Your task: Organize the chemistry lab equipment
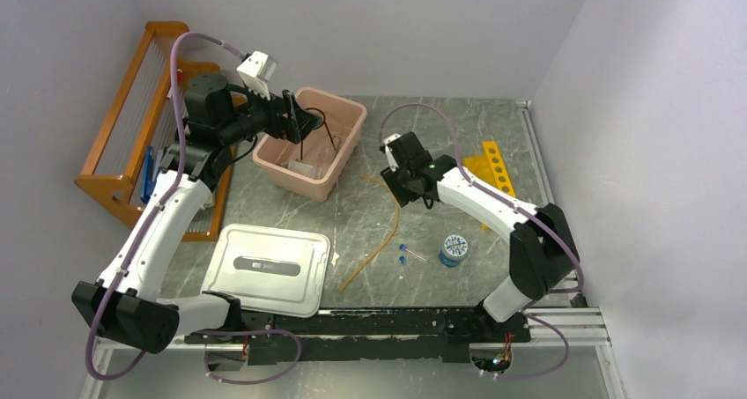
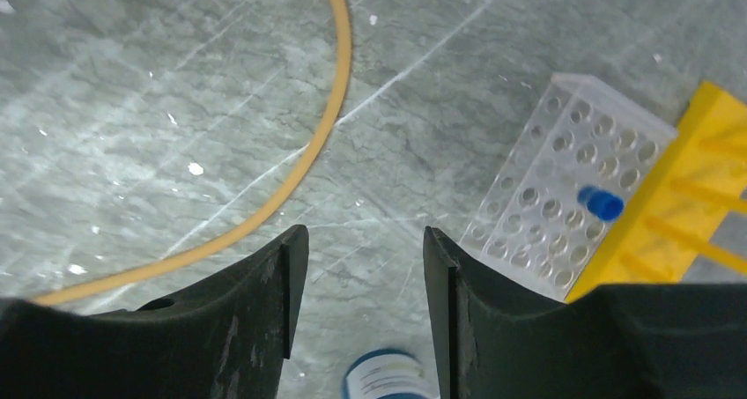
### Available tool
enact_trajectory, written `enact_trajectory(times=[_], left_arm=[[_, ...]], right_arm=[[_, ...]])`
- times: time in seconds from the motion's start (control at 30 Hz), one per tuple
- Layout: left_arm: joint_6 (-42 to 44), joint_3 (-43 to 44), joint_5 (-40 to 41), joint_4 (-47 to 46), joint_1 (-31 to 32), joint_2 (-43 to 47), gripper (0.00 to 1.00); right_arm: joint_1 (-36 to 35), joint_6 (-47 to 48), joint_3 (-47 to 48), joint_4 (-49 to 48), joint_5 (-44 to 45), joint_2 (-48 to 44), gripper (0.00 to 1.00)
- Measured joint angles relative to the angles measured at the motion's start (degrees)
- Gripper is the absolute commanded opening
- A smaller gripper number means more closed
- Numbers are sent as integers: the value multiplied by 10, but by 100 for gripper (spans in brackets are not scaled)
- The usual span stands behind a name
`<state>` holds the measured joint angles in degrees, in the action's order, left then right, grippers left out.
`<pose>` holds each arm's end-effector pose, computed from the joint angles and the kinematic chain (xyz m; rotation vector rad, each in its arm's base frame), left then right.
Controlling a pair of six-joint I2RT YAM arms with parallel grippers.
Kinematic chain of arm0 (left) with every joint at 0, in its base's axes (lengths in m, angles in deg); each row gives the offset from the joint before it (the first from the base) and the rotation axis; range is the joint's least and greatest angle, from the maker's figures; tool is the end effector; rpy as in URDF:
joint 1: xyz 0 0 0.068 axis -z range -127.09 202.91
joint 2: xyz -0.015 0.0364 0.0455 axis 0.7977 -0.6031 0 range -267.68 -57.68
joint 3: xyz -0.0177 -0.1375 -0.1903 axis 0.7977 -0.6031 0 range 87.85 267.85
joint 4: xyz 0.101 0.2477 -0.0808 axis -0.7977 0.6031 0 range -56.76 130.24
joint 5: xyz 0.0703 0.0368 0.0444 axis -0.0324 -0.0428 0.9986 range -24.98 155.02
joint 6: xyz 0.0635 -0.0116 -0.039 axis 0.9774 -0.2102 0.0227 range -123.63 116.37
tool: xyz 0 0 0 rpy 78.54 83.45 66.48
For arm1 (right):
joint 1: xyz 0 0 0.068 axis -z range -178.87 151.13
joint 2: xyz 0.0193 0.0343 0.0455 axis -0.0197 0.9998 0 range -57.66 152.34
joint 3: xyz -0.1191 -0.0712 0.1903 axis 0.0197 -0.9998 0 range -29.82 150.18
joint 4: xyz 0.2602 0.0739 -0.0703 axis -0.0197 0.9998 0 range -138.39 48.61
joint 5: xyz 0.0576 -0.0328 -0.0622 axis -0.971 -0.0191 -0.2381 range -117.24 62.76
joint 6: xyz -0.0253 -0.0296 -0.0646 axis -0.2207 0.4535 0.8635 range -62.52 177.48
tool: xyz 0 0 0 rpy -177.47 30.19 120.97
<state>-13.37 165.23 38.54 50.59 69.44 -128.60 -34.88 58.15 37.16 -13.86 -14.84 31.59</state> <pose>0.3089 -0.1212 0.3909 0.4472 1.7429 -0.7361 0.2983 0.1998 0.1802 -0.7170 2.4238 -0.0329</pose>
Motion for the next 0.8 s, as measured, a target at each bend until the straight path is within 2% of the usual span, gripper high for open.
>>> enact_trajectory(times=[0.2,0.27,0.43,0.8], left_arm=[[-21,0,-13,-30,7,-9,92],[-22,0,-14,-30,8,-11,92],[-23,0,-14,-30,9,-20,92],[-20,27,8,-27,10,-57,92]], right_arm=[[11,142,2,-4,-57,51,53],[15,181,2,0,-74,64,56],[27,226,23,11,-80,113,61],[57,284,41,37,-130,177,47]])
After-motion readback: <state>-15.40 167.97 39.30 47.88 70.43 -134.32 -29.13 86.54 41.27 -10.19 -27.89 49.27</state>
